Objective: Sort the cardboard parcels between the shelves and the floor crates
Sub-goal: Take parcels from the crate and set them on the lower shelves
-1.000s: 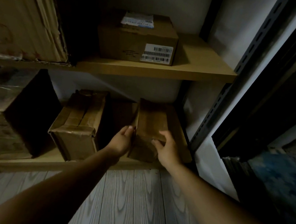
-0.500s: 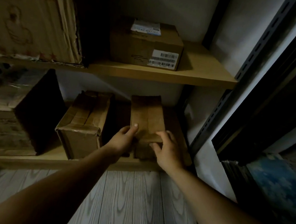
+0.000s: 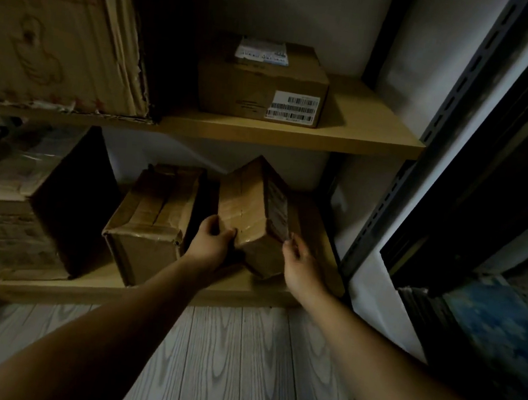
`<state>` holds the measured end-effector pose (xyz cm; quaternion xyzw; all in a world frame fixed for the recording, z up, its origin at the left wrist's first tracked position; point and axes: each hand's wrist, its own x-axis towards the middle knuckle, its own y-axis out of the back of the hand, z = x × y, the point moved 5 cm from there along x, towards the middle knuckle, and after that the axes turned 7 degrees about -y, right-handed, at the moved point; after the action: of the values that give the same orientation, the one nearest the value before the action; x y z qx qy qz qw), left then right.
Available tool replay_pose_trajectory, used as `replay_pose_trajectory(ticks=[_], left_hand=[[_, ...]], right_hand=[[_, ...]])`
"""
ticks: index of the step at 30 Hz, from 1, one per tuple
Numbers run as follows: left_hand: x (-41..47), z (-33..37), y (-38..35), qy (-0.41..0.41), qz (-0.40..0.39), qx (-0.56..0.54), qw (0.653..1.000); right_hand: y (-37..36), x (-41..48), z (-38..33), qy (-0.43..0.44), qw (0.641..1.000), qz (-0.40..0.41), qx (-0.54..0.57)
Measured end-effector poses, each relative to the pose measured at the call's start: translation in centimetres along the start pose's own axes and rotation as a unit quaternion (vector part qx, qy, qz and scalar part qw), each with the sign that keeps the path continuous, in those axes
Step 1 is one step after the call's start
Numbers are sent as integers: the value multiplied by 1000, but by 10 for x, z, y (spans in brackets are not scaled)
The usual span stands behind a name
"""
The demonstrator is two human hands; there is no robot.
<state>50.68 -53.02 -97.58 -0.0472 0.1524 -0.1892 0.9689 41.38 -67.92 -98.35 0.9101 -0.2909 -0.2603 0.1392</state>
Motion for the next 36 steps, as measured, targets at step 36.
replay_pose_trajectory(ticks=[36], left_hand=[[-2,-12,-27,-119,-96,213,965]], right_hand=[[18,5,16,37,993,109,-21]])
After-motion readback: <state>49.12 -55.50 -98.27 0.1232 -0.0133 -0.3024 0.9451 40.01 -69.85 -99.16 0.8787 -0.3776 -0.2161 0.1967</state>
